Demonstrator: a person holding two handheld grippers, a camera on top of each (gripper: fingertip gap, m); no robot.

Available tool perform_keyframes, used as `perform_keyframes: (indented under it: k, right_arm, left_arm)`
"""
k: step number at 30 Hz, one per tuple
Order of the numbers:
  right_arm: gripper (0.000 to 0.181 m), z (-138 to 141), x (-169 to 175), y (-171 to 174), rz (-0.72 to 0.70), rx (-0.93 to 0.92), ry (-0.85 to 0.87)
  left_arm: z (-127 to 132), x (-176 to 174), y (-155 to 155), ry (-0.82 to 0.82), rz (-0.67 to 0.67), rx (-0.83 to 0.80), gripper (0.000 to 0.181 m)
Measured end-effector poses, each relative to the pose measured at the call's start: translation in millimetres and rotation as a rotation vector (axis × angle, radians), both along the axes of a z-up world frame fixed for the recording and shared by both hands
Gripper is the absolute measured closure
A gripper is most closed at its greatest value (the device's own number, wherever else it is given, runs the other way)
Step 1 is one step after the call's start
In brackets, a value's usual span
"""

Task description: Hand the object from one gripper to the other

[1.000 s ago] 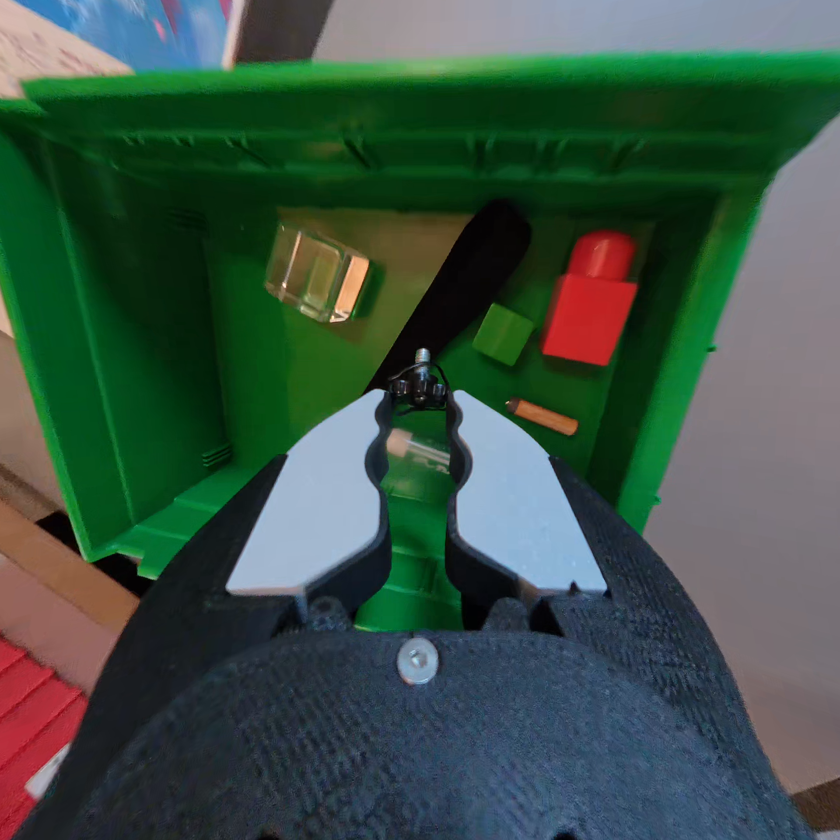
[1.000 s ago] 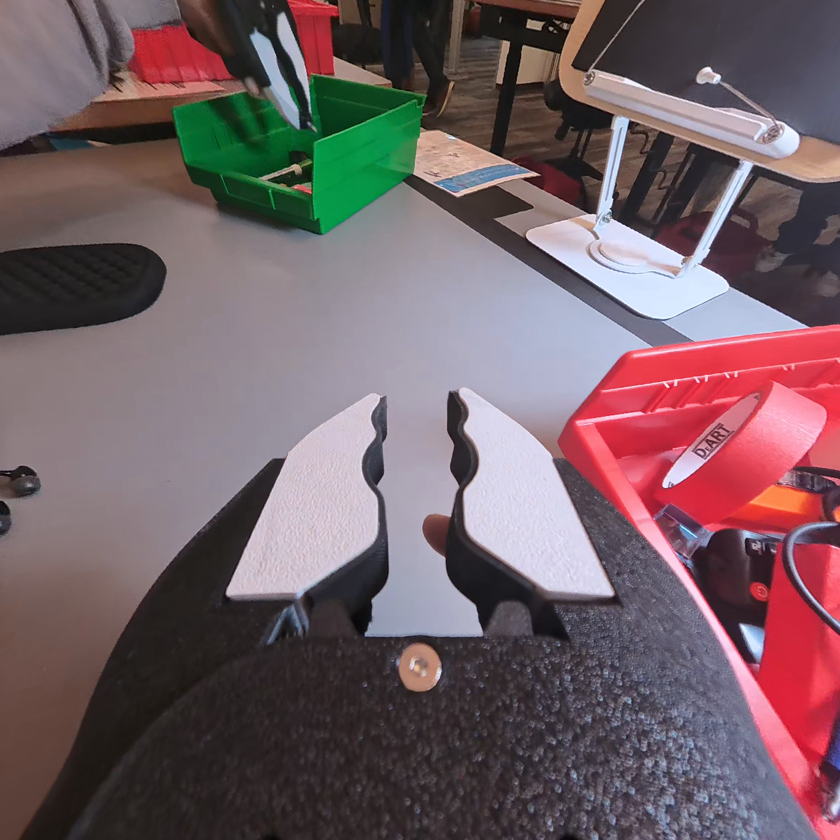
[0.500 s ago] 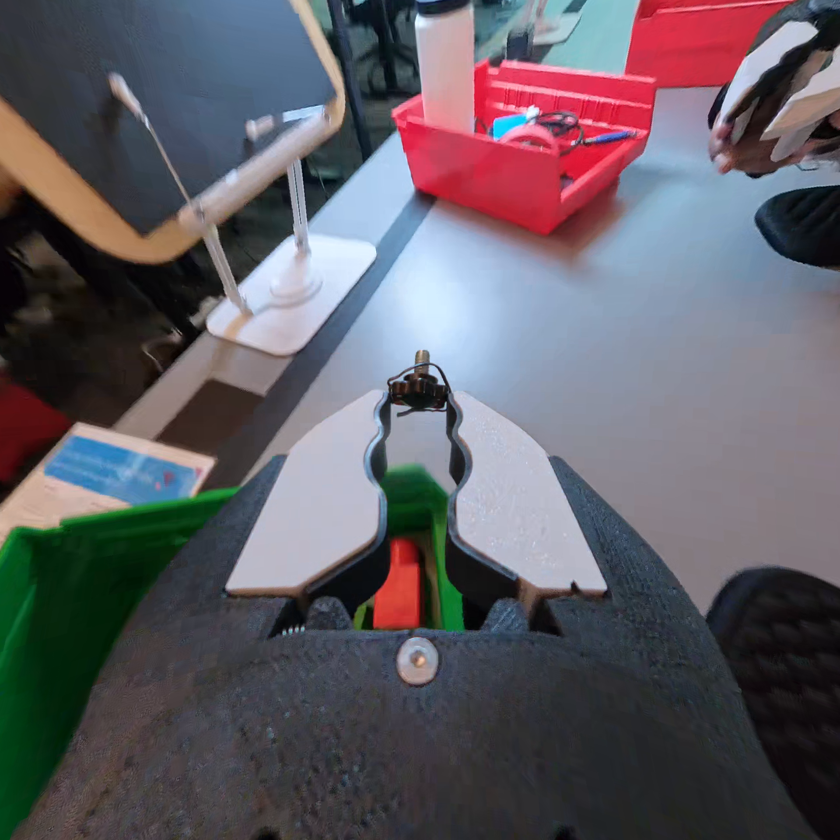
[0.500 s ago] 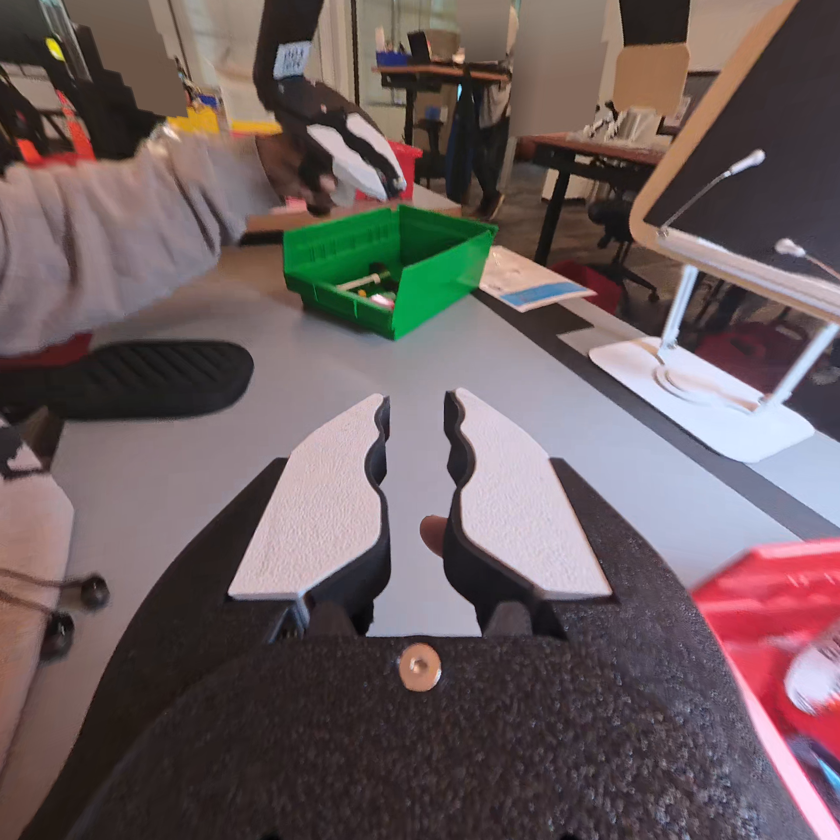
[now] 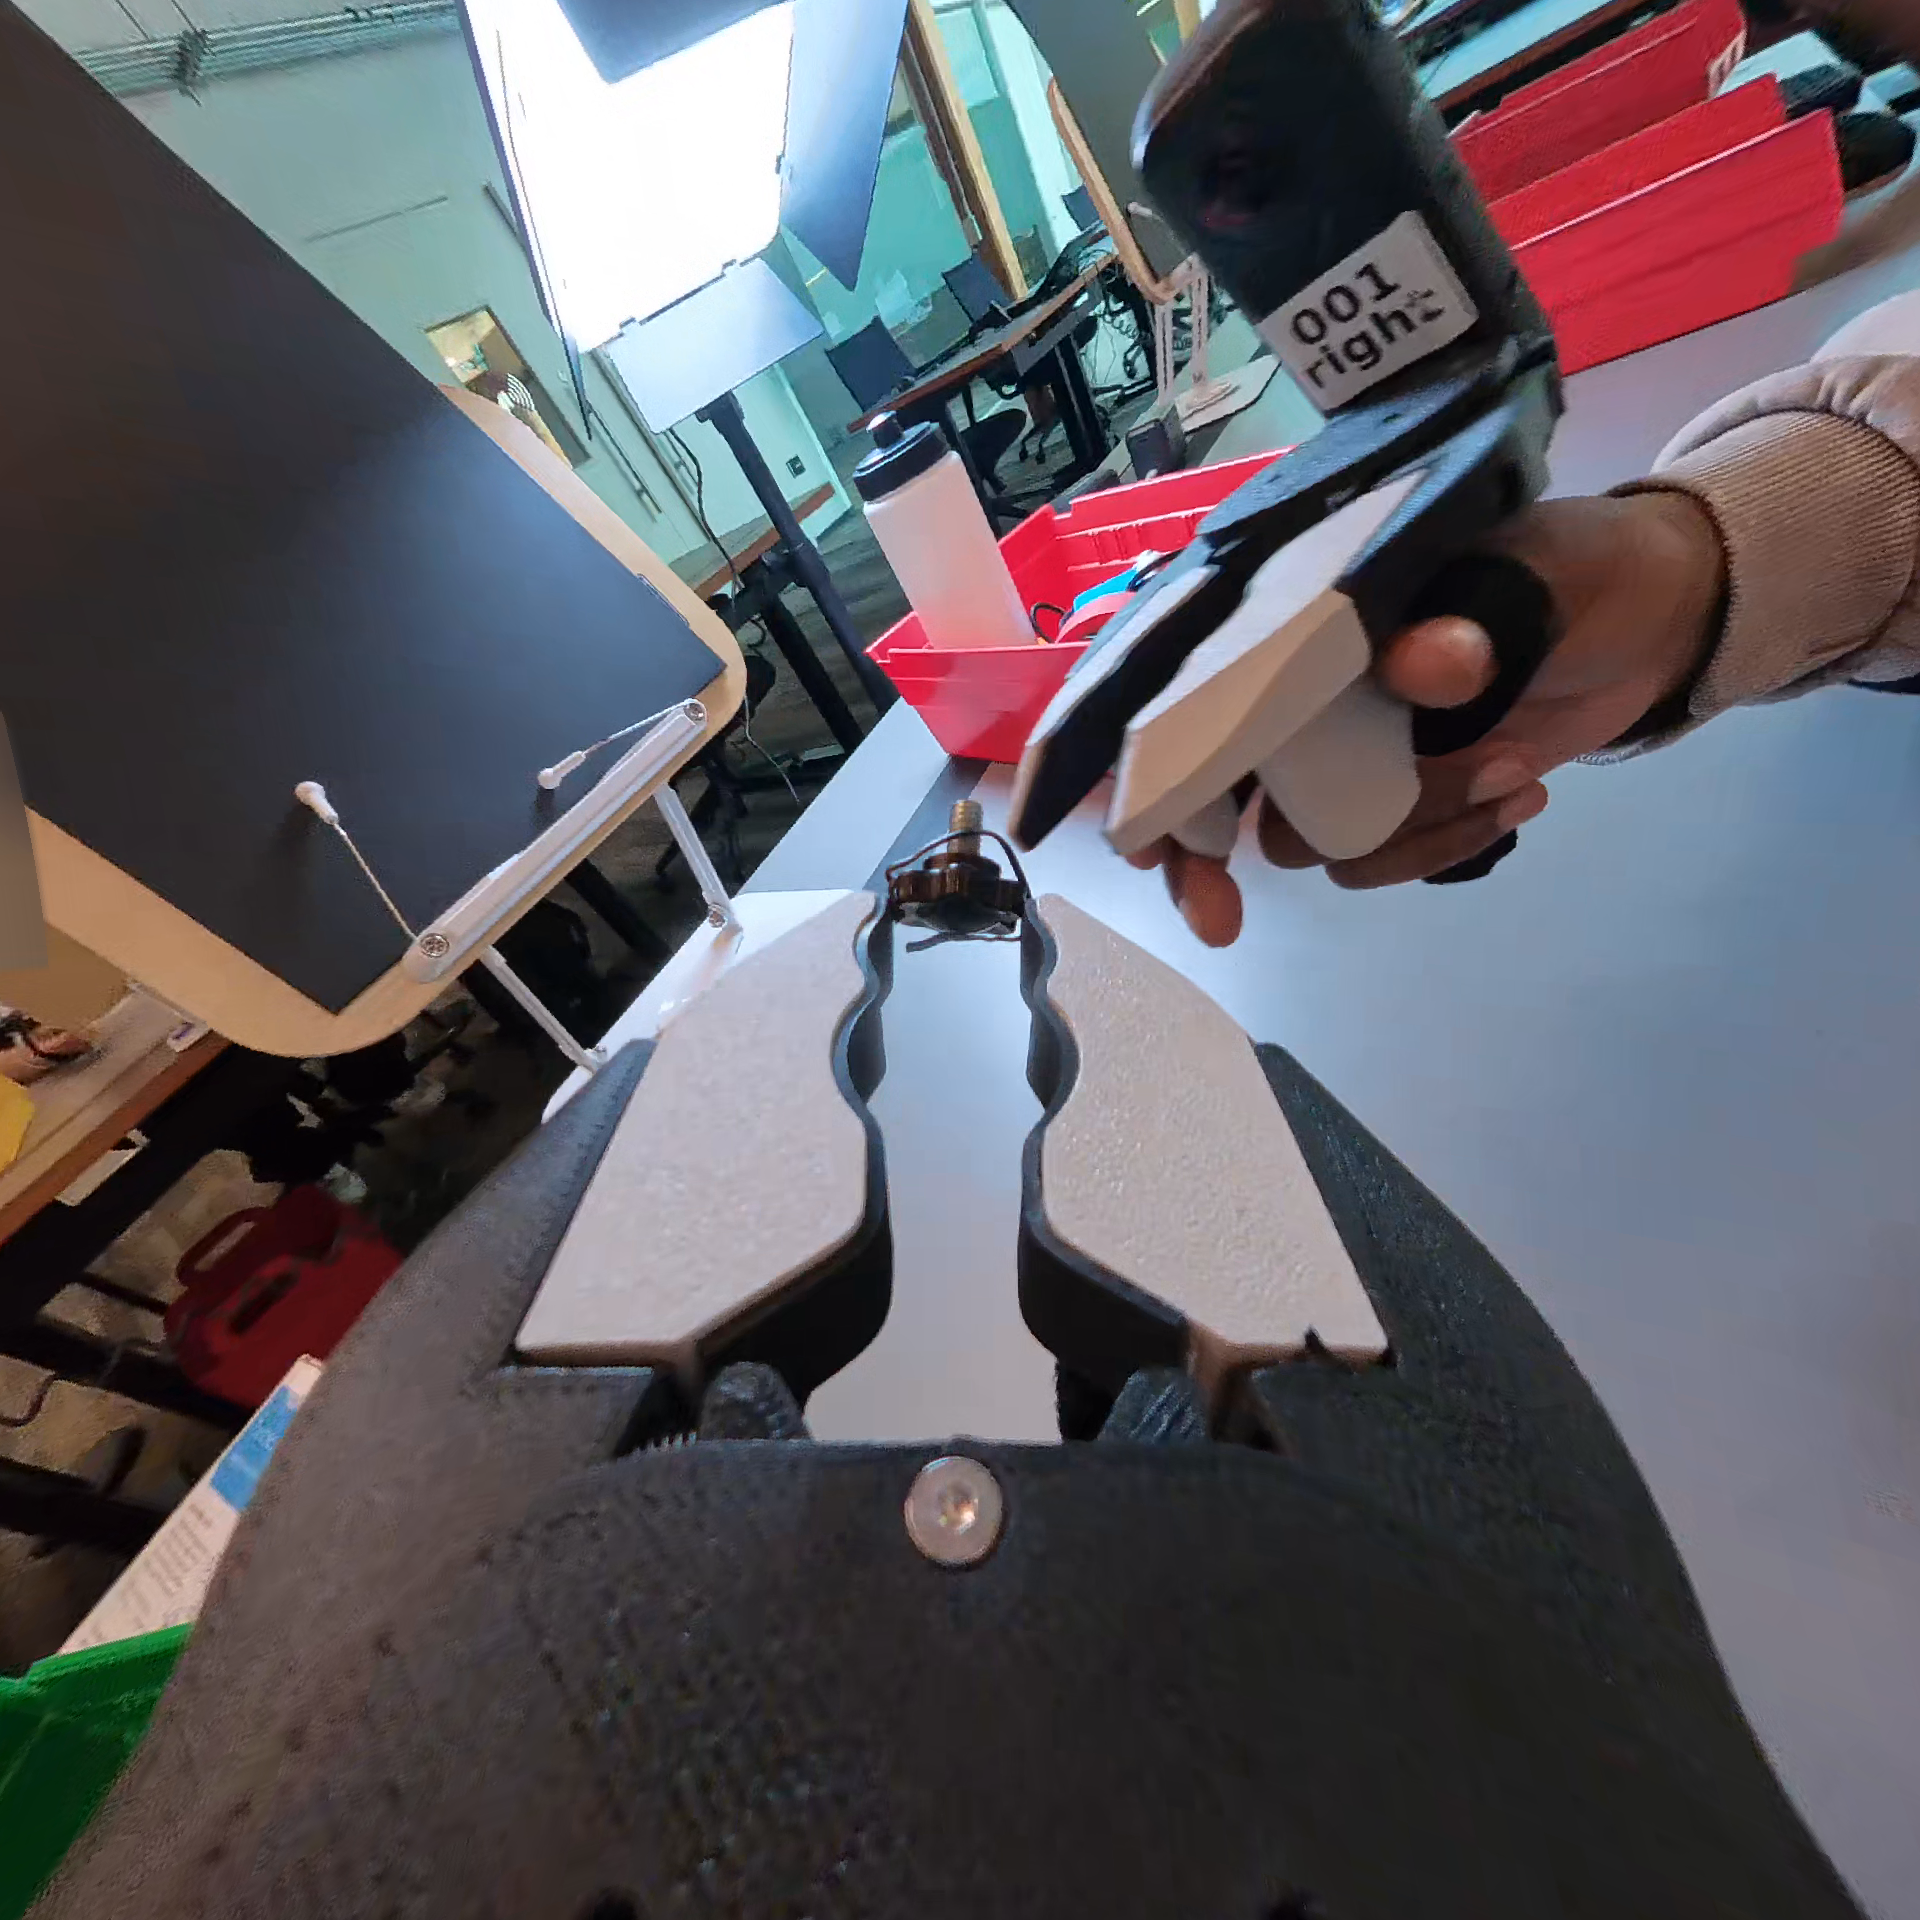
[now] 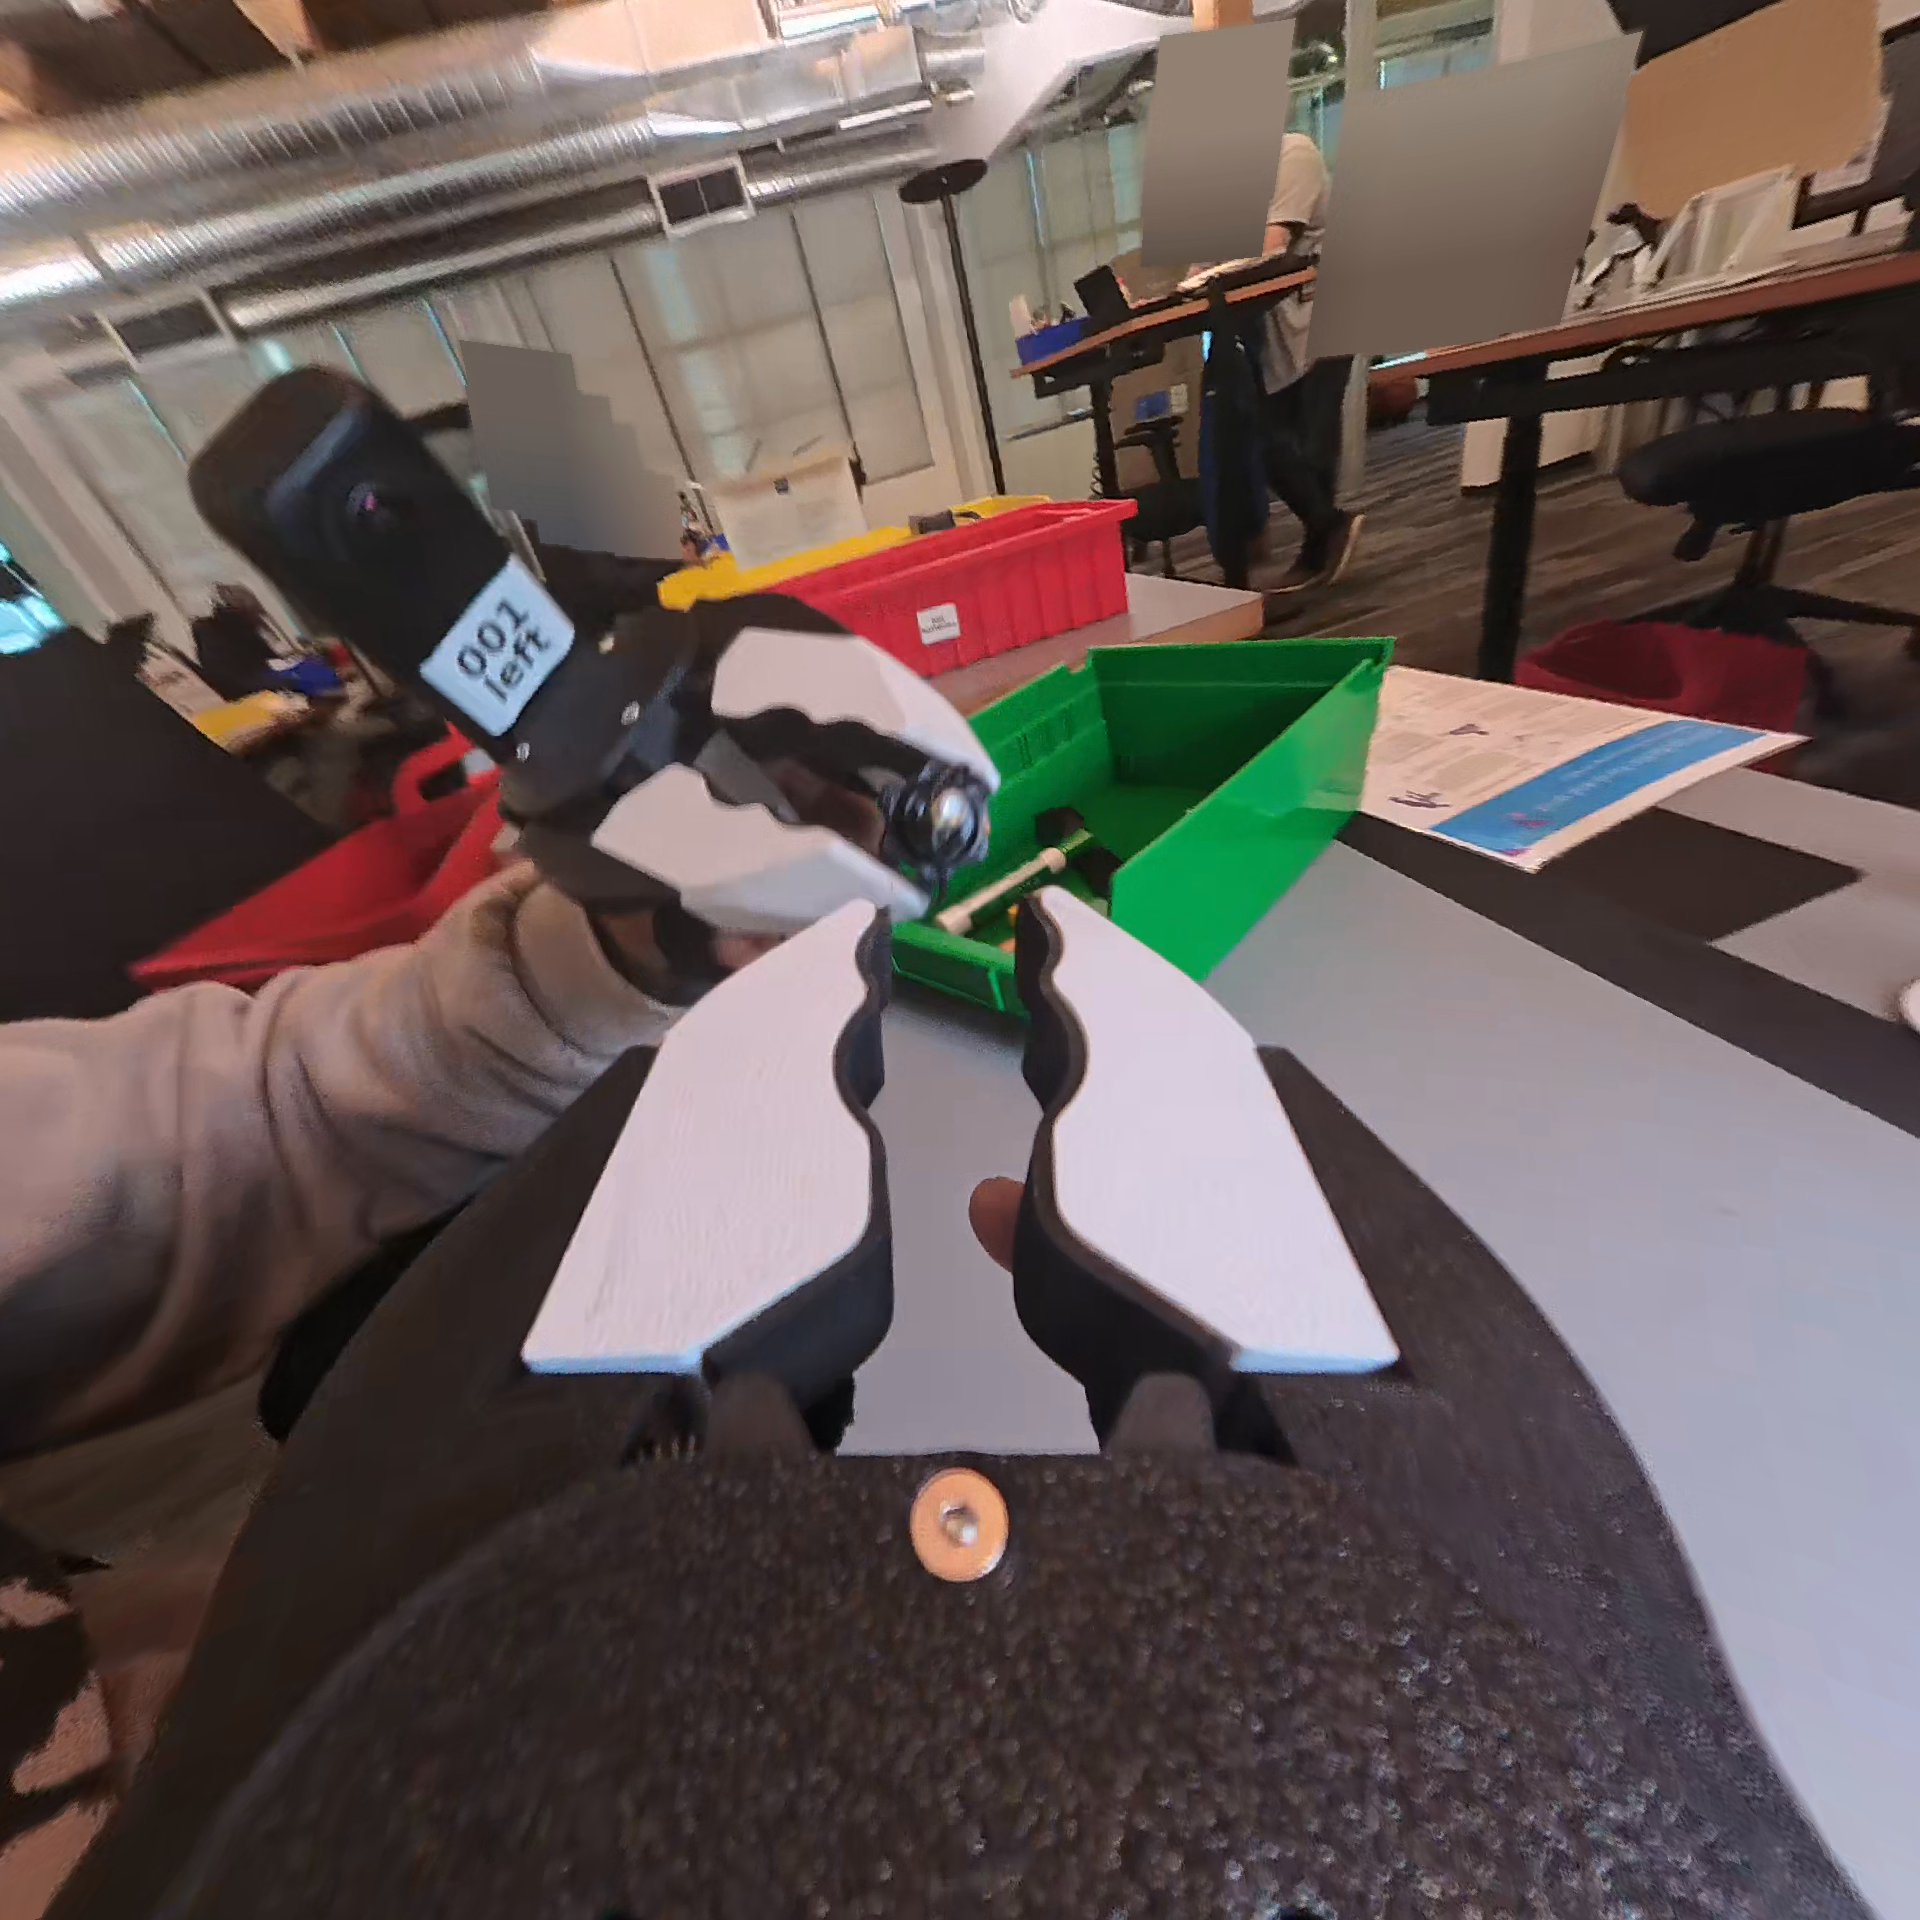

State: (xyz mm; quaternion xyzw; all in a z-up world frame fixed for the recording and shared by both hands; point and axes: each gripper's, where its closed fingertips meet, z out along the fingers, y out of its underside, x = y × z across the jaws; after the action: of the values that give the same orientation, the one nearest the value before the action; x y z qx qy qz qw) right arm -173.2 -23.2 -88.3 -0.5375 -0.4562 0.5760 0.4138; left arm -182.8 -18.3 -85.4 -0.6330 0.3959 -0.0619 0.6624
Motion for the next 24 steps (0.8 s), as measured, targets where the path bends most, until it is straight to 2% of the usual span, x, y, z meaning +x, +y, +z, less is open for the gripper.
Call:
perform_keyframes:
  k: [5, 7, 13, 17, 19, 24]
  right_arm:
    - [0.172, 0.8, -32.8, -2.6, 0.083, -0.038, -0.017]
    - [0.179, -1.6, -49.0, 0.2, 0.084, 0.005, -0.047]
    - [0.18, -18.0, -94.4, 2.5, 0.062, 0.157, -0.133]
    - [0.18, -25.4, -99.2, -2.1, 0.065, 0.139, -0.13]
    - [0.18, -27.0, -94.0, -4.2, 0.079, 0.133, -0.112]
    - [0.18, -29.1, -69.5, -5.1, 0.097, 0.153, -0.106]
  left_arm:
    - [-6.8, -18.9, 2.3, 0.027, 0.085, 0.021, 0.158]
    - [-6.5, -35.8, 4.2, 0.024, 0.152, 0.038, 0.158]
    - [-19.6, -87.5, 3.7, 0.013, 0.326, 0.025, 0.158]
    - [-21.7, -100.6, -4.0, -0.078, 0.299, 0.0, 0.165]
    - [-20.4, -96.2, -8.8, -0.101, 0.252, 0.006, 0.168]
    - [-27.8, -72.5, -10.2, -0.121, 0.163, -0.04, 0.158]
